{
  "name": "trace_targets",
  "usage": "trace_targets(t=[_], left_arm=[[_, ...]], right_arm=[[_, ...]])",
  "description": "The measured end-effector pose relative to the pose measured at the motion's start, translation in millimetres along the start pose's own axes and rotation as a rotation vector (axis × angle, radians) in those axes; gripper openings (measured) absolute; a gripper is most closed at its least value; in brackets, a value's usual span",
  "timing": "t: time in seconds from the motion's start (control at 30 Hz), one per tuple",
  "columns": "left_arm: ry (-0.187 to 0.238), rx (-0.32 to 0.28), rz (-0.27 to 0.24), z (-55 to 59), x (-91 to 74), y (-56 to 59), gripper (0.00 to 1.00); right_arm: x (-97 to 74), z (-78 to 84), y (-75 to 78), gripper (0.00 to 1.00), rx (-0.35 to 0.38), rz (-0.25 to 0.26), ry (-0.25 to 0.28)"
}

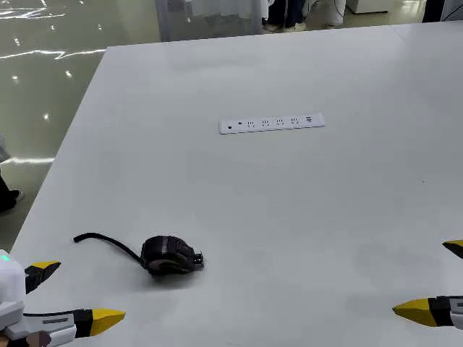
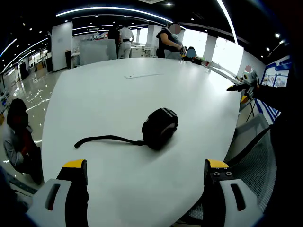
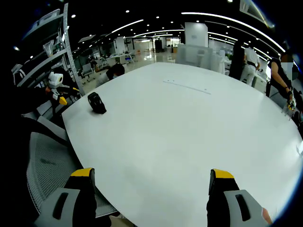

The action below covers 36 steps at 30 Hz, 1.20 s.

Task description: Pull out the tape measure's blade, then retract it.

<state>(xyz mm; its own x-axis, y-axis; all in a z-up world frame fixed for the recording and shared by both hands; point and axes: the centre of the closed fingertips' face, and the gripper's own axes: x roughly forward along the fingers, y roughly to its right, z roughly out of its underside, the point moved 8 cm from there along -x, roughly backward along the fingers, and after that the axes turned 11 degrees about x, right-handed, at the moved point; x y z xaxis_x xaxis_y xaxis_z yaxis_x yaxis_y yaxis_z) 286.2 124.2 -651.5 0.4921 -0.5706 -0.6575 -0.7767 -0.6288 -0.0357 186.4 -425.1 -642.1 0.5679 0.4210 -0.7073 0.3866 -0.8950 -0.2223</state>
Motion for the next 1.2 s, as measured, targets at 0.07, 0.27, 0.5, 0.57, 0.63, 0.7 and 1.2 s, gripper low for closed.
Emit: trace_targets(t=[0.07, 0.27, 0.5, 0.57, 0.63, 0.7, 1.2], left_arm=[[-0.001, -0.002, 0.0, 0.3, 0.1, 0.0, 0.99], [-0.003, -0.004, 0.009, 0.0, 1.0, 0.5, 0.99], [-0.005, 0.01, 0.015, -0.2, 0.8, 1.1, 0.99], [0.002, 0.001, 0.019, -0.7, 0.6, 1.1, 0.99], [0.003, 0.006, 0.015, -1.1, 0.5, 0.2, 0.99], [0.011, 0.017, 0.014, -1.8, 0.8, -0.1, 0.99], [0.019, 0.075, -0.01, -5.8, 4.3, 0.4, 0.99]], right_arm=[[-0.2, 0.4, 0.3, 0.99, 0.001, -0.001, -0.001], [0.4, -0.2, -0.5, 0.99, 0.005, -0.006, 0.001], [0.7, -0.3, 0.1, 0.99, 0.003, -0.004, 0.008], [0.7, 0.3, -0.4, 0.99, 0.008, -0.007, 0.009], [1.1, 0.0, -0.1, 0.99, 0.003, -0.007, 0.015], [1.1, 0.4, -0.8, 0.99, 0.005, -0.009, 0.014], [11.4, -1.0, -9.9, 0.99, -0.052, -0.066, -0.006]])
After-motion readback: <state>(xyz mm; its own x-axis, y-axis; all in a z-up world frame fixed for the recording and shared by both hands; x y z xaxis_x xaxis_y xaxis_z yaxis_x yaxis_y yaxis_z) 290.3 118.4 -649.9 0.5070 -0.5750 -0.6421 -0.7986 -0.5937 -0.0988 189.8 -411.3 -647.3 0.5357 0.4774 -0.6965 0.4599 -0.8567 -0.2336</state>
